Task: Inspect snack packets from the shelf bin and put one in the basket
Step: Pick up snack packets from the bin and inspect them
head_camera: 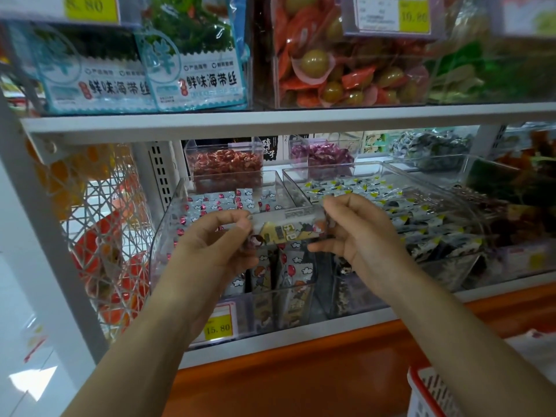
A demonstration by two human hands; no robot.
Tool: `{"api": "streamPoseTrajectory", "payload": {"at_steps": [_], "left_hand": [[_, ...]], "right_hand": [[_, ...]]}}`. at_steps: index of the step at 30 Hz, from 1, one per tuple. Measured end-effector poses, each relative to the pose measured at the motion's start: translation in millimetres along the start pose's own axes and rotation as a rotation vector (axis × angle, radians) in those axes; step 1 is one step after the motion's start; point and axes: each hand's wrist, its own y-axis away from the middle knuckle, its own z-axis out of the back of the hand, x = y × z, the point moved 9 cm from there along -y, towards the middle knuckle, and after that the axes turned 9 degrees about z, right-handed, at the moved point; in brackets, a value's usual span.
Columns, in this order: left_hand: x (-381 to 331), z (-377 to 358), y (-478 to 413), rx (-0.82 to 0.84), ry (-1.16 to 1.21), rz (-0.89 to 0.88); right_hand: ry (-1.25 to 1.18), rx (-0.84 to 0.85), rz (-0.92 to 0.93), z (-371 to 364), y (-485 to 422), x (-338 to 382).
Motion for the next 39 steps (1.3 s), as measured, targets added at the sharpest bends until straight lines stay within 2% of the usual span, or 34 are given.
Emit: {"api": "streamPoseTrajectory", "payload": {"at_steps": [2, 9, 13, 17, 20, 25, 32, 36, 39], "left_hand": [[-0.4, 0.6, -0.9, -0.027, -0.039, -0.022], [-2.2, -2.7, 1.5, -0.005, -0.007, -0.022], [-0.9, 1.6, 2.5, -0.112, -0.023, -0.005], [-6.7, 4.6, 5.2, -0.217, -0.188, -0.08], [-11.3, 7.2, 6.0, -0.234, -0.246, -0.11], [-0.2, 14.7, 0.6, -0.179, -0.079, 0.003], [0.1, 8.5, 1.8, -0.104, 0.051, 0.015], [-1.2, 14.3, 0.8, -0.198, -0.04, -0.032], [-0.9, 13.0, 1.0, -0.207, -0.016, -0.025]], "right_hand": [[0.047, 0.004, 0.024, 0.2, 0.0, 1.9], [-0.074, -0.057, -0.051, 5.4, -1.2, -3.4], [0.114, -0.084, 0.007, 5.9, 1.0, -0.1], [0.236, -0.091, 0.018, 5.0, 2.2, 1.7], [0.163, -0.057, -0.024, 5.0, 2.5, 0.5], [-0.002, -0.051, -0.18, 9.9, 2.6, -9.4], [-0.131, -0.063, -0.251, 11.6, 3.7, -13.6], [-0.129, 0.006, -0.128, 2.0, 0.9, -8.9], [0.038, 0.07, 0.006, -5.3, -0.2, 0.5]]}}
